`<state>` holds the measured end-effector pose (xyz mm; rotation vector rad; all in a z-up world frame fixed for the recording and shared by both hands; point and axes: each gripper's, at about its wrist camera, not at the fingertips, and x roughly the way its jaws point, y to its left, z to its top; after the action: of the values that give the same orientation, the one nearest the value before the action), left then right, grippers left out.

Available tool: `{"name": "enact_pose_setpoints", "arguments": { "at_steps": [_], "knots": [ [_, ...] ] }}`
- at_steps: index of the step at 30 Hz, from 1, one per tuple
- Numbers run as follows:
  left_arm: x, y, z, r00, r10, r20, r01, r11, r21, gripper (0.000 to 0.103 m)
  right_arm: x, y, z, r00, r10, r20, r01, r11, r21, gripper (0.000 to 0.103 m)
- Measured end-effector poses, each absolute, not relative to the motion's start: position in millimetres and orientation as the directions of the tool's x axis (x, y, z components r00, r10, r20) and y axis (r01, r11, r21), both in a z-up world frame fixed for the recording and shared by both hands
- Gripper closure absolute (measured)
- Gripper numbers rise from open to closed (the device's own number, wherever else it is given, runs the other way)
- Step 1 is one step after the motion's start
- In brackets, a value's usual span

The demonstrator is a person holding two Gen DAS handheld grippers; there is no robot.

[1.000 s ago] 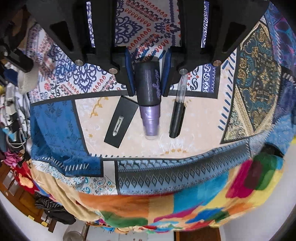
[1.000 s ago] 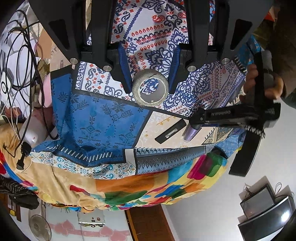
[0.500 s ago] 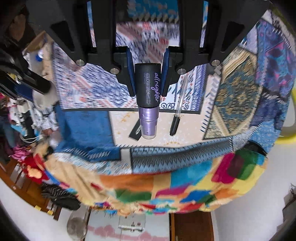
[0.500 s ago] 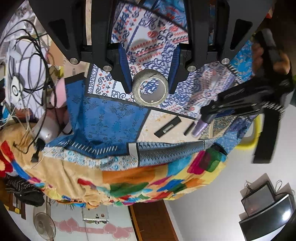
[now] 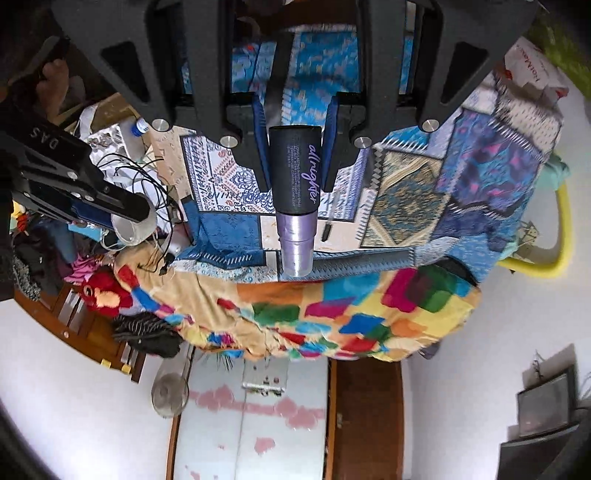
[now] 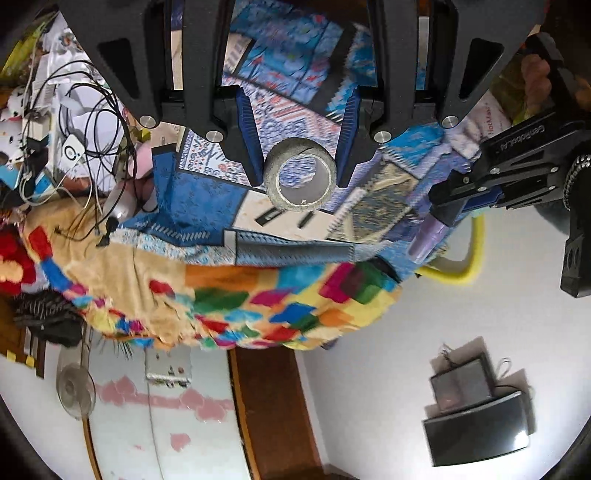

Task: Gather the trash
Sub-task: 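Carry tape roll in right tool and spray bottle in left tool over bin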

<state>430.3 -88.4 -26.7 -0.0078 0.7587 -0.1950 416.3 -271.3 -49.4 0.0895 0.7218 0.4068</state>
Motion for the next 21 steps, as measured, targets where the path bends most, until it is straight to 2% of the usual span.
{"name": "enact_pose_setpoints", "arguments": {
  "at_steps": [11,21],
  "knots": [
    [316,-31,9,0.770,-0.172,-0.615,0.107,0.984,-0.141,0.078,335,-223,-4,0.690,0.441,-0.574,-0.433,0.887,0.161,0.067],
    [234,38,6,0.798,-0.073,-0.599,-0.019,0.989,-0.146,0.078,283,-170,2,0.648,0.516,-0.560,-0.538,0.831,0.142,0.067]
  ]
}}
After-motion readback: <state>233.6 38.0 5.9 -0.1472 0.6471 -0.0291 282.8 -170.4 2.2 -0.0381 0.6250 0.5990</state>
